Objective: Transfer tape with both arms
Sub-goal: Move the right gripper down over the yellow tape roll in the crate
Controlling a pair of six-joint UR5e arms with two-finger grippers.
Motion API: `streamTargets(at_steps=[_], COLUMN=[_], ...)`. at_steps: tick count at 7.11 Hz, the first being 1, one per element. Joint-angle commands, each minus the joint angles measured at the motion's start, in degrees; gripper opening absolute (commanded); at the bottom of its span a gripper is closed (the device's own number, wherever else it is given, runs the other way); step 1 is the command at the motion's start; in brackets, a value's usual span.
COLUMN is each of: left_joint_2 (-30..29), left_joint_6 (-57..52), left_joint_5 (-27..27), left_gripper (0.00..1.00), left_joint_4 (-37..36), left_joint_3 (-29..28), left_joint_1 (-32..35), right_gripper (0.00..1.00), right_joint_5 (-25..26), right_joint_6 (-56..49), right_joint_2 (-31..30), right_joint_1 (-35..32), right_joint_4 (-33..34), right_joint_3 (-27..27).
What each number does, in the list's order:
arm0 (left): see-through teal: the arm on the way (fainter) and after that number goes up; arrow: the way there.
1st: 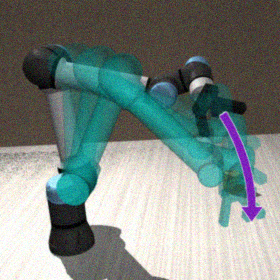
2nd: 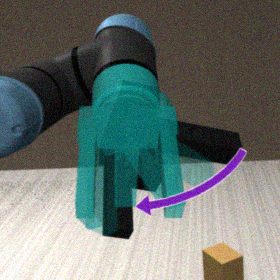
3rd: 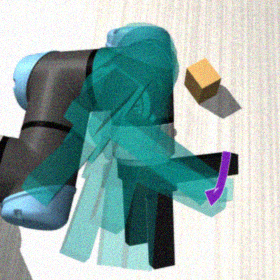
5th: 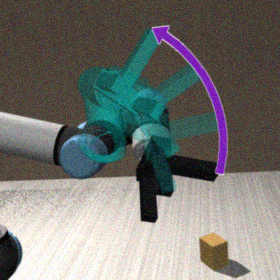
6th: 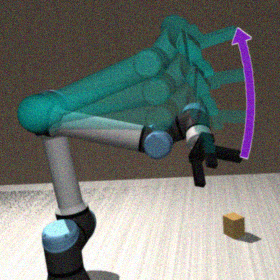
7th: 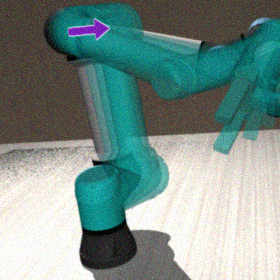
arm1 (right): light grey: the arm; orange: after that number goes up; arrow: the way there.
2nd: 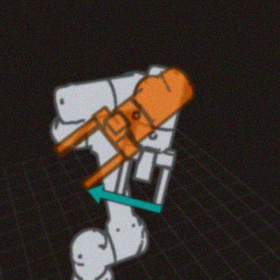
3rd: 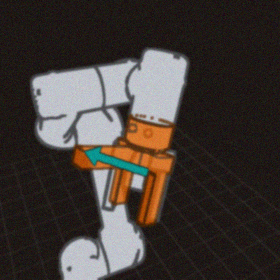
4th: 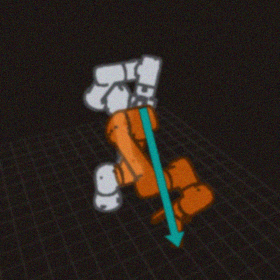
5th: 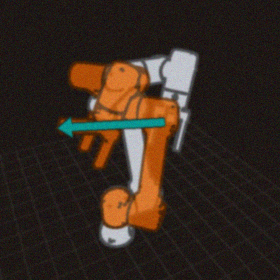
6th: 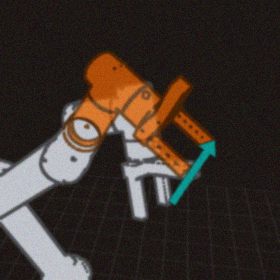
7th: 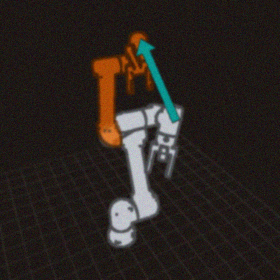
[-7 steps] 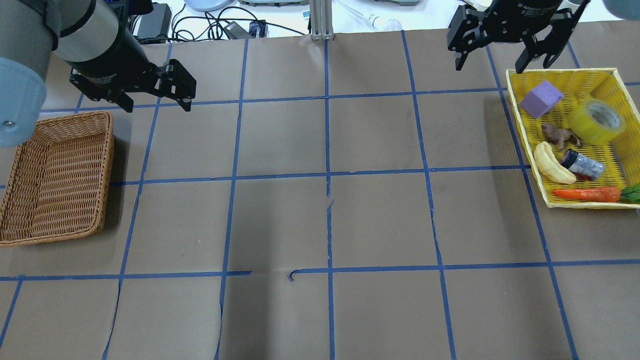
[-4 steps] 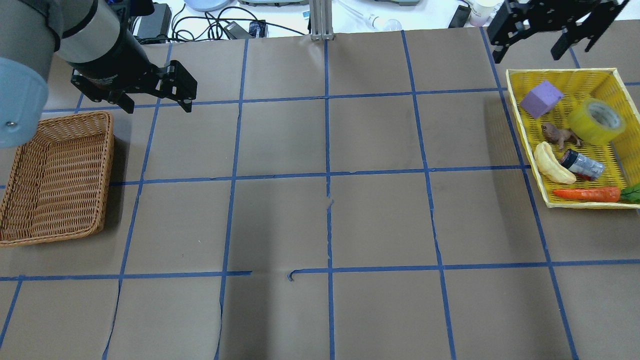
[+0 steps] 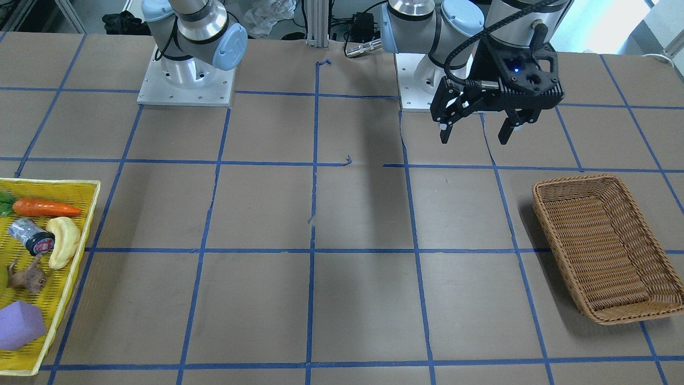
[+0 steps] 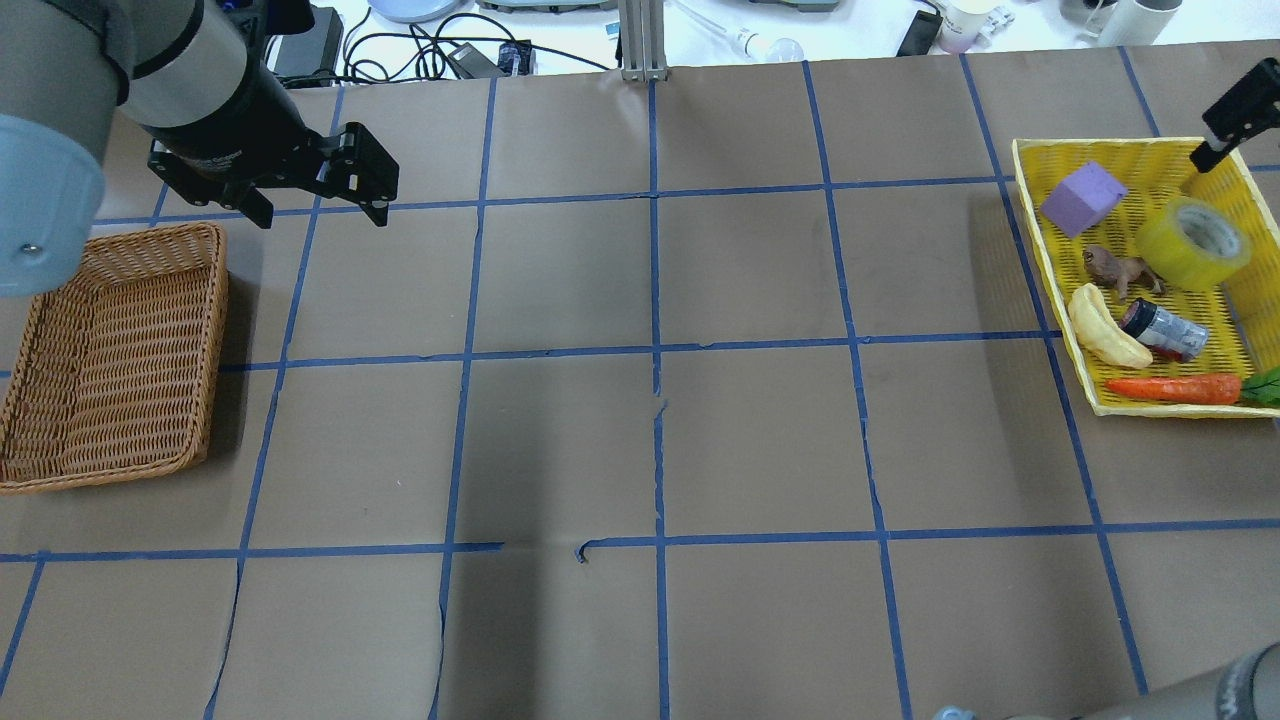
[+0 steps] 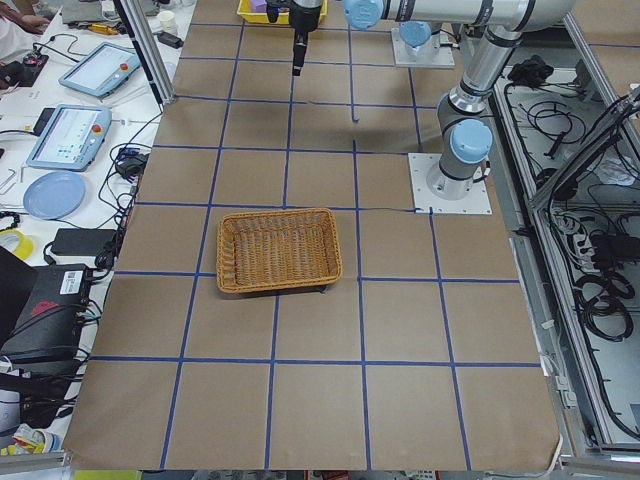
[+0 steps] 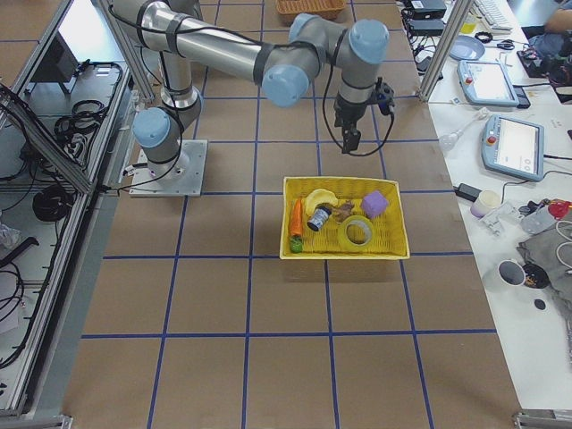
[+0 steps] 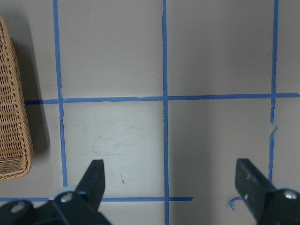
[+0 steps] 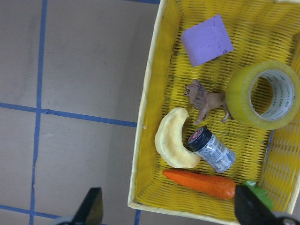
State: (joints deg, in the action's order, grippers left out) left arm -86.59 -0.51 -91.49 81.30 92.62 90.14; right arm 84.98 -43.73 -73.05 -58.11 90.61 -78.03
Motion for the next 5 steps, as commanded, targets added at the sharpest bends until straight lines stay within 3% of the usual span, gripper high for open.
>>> streamTargets(at_steps=[1,3,4,5], left_joint_2=[0.10,-0.07,-0.07,-0.16], left_joint_6=[-0.02,-0.81,-0.46,-0.55], left_joint_5=[0.00,0.00,-0.09,-0.09], left_gripper=[1.00,1.00,1.00,1.00], left_joint_4=[-0.01,-0.62,-0.62,-0.62], left_joint_3=[0.01,0.01,0.01,0.01], left_joint_1=[0.04,-0.05,-0.05,-0.05], right_gripper=[1.00,1.00,0.96,0.78], right_joint_5=[-2.80,-2.89,-2.89,-2.89], right_joint_6=[-13.73,-18.58,-18.85,-18.85], right_joint_2=[9.46,14.92,16.26,17.14], right_joint_1=[4.83,4.85,4.85,4.85], right_joint_4=[8.67,19.21,19.77,19.95], right_joint_3=[-0.63,-2.81,-3.00,-3.61])
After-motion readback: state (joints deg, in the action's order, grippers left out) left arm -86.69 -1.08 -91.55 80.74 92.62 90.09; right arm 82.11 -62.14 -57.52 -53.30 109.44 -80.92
